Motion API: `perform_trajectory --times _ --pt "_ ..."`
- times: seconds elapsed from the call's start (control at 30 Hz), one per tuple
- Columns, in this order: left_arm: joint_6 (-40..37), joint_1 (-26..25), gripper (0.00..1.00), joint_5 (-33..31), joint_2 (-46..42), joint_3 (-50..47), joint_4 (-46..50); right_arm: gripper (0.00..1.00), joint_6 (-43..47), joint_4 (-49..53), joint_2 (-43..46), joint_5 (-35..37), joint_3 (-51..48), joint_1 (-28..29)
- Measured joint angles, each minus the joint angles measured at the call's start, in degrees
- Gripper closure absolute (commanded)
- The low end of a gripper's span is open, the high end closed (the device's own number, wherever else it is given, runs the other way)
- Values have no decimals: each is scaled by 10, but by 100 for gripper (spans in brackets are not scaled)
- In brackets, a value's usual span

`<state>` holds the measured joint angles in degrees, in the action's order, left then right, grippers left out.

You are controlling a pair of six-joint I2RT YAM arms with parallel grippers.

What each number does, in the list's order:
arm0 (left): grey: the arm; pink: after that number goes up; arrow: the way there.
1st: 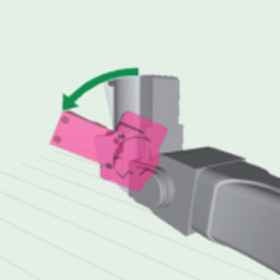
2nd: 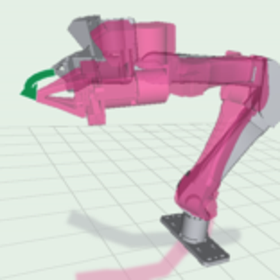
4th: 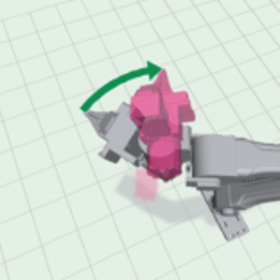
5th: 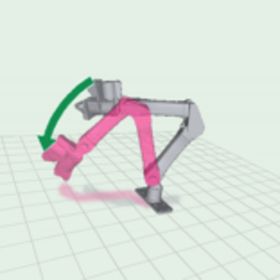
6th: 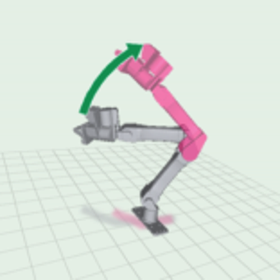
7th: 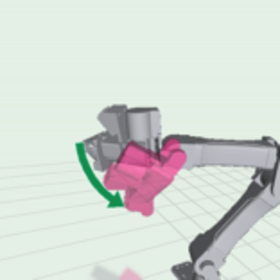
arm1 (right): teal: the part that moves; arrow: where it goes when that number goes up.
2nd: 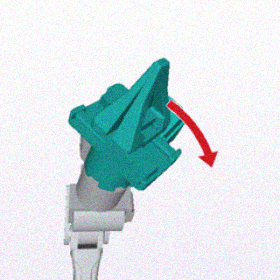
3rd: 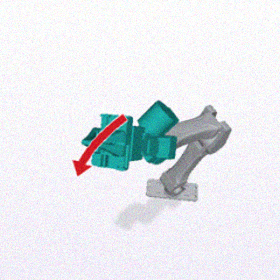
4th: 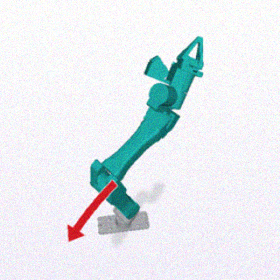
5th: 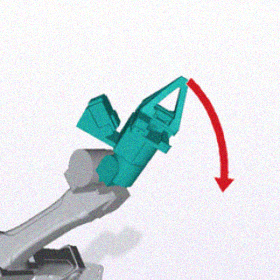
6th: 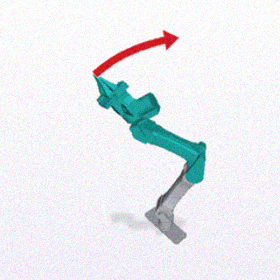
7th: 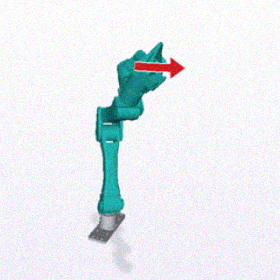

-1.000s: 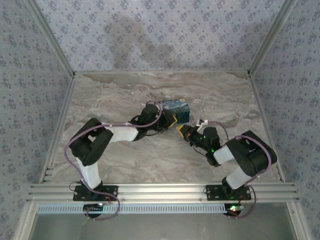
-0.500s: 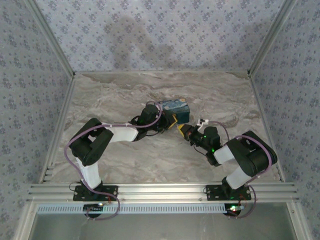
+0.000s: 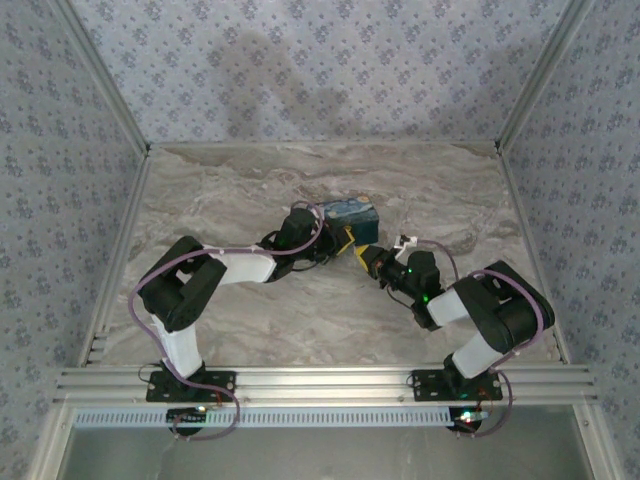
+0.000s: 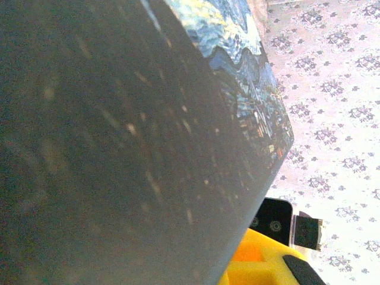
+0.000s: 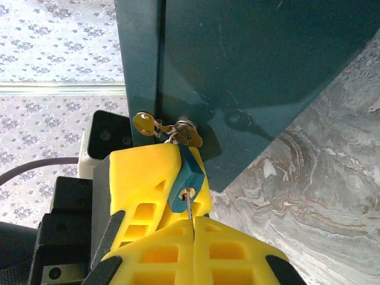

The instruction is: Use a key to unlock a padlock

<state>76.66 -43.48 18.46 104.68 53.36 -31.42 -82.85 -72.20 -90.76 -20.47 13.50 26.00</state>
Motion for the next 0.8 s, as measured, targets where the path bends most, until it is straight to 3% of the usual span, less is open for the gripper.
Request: perform_trajectory --times 0.8 --pt "10 -5 99 4 0 -3 -23 100 -17 42 9 -39 19 -15"
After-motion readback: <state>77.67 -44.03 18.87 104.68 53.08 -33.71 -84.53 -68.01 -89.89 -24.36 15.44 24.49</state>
